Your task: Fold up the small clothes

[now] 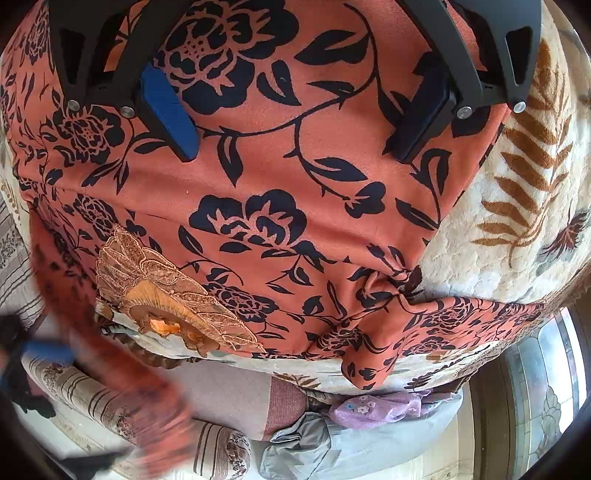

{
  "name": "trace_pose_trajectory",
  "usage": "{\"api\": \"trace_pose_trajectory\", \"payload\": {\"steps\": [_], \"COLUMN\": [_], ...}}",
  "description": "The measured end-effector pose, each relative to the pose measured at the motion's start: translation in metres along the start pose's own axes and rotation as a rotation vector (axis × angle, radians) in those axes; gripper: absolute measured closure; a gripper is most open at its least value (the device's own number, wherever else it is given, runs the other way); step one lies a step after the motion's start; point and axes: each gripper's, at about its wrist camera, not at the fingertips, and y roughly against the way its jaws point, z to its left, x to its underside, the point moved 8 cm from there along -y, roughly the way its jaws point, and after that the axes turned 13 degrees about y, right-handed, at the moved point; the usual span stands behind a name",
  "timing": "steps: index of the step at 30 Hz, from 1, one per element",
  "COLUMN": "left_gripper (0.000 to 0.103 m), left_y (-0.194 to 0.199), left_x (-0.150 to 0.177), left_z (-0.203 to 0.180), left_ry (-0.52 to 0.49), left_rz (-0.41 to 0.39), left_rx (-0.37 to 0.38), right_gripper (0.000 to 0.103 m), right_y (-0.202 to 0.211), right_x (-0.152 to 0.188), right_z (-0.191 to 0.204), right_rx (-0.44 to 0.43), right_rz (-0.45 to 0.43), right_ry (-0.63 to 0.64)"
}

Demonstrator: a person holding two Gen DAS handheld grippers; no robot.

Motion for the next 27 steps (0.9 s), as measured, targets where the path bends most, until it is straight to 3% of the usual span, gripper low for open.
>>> {"api": "trace_pose_trajectory", "payload": {"steps": [2,3,6,10,13,15,17,20,23,27], "left_gripper": [0.000,0.000,0.000,0.000,0.000,0.000,0.000,0.000,0.000,0.001], "left_y": [0.001,0.001,0.001,0.001,0.002,0.007,0.022,0.037,0.008,-0.052], "left_x": [0.000,-0.001,0.000,0.000,-0.001,-0.003,-0.018,-0.061,-0.096,-0.122], "left_z": [0.001,0.001,0.001,0.001,0.000,-0.005,-0.011,-0.015,-0.022,-0.024], "left_ry": [0.009,0.013,0.012,0.007,-0.002,-0.006,0.110,0.320,0.429,0.589], "left_rz": [0.000,0.000,-0.002,0.002,0.037,0.123,0.158,0.124,0.181,0.265], "left_rx": [0.013,0.017,0.017,0.011,-0.007,0.001,0.161,0.340,0.391,0.395], "right_gripper": [0.007,0.007,0.007,0.007,0.007,0.007,0.007,0.000,0.000,0.000], "right_y": [-0.040,-0.043,-0.008,0.051,0.073,0.069,0.072,0.068,0.067,0.068], "right_x": [0.056,0.075,0.091,0.091,0.116,0.148,0.164,0.161,0.161,0.163], "right_z": [-0.003,-0.009,-0.028,-0.061,-0.101,-0.125,-0.128,-0.126,-0.126,-0.131], "right_rx": [0.003,0.017,0.071,0.252,0.329,0.336,0.319,0.304,0.295,0.246], "right_rz": [0.173,0.204,0.119,-0.019,-0.007,0.040,-0.038,-0.020,-0.030,-0.065], "right_ry": [-0.002,-0.008,-0.005,0.051,0.054,0.019,0.081,0.084,0.085,0.053]}}
